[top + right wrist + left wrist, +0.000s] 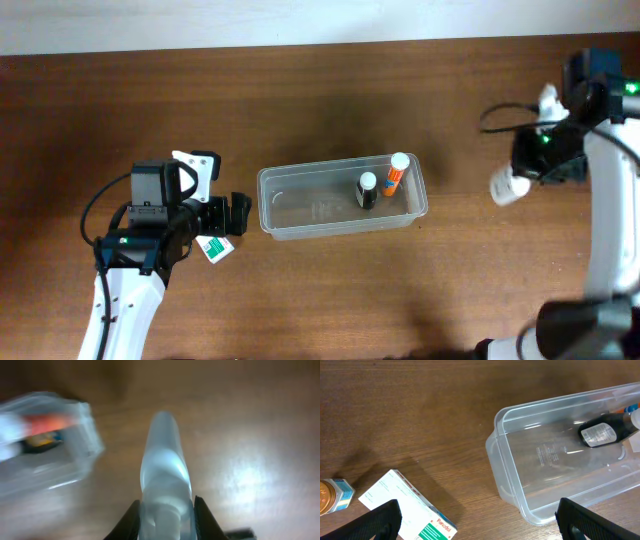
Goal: Pack container
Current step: 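Lower the clear bottle into the container and open the right gripper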
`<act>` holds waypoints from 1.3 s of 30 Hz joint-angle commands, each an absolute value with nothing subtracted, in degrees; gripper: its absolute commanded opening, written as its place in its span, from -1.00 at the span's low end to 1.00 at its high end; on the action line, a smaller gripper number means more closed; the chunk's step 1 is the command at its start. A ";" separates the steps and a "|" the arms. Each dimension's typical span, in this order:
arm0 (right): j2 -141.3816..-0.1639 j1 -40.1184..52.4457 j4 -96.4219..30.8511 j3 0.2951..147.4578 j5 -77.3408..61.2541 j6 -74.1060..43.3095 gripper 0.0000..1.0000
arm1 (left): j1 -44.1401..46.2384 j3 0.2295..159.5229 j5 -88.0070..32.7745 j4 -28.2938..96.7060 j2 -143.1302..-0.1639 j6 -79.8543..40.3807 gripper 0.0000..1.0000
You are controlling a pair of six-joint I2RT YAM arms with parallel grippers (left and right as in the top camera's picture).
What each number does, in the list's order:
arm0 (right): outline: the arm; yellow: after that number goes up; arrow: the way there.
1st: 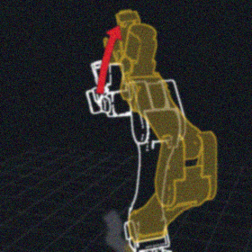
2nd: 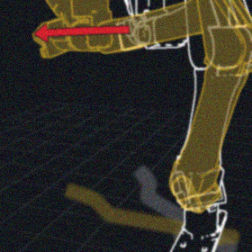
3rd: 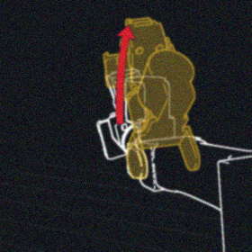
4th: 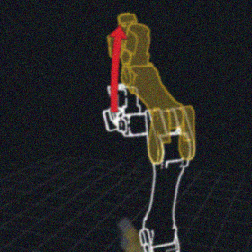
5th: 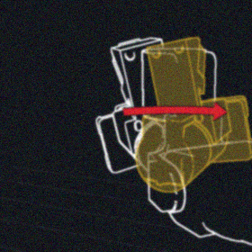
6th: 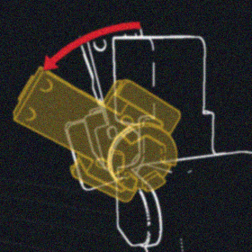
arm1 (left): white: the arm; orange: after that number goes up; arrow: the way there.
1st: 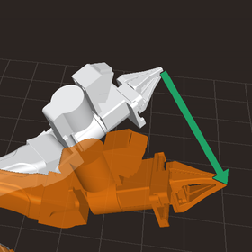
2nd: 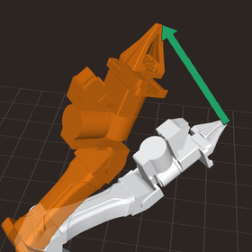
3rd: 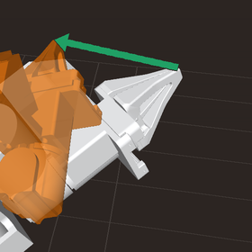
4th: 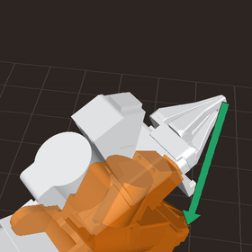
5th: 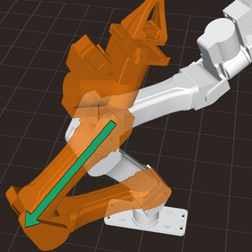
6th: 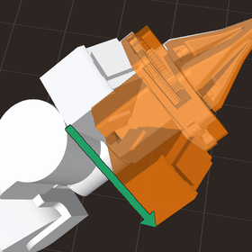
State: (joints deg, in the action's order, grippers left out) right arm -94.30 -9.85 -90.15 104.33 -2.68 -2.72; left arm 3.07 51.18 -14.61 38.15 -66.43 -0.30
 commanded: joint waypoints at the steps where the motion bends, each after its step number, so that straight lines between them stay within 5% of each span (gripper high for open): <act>1: -90.15 -3.77 -90.76 108.99 -3.29 -1.30 -0.66 | 3.22 52.34 -15.25 38.06 -66.26 -0.43 0.99; 11: -90.72 11.62 -89.80 107.00 -2.13 -7.94 -0.72 | 3.22 52.34 -15.25 38.22 -66.28 -0.43 0.99; 39: -92.62 14.66 -66.72 79.85 -4.93 -7.99 -0.72 | 3.22 52.34 -15.25 38.20 -66.28 -0.45 0.99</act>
State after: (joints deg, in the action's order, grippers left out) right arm -91.92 14.04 -67.66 80.64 -4.60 -7.55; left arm 3.07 51.22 -14.61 38.17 -66.43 -0.30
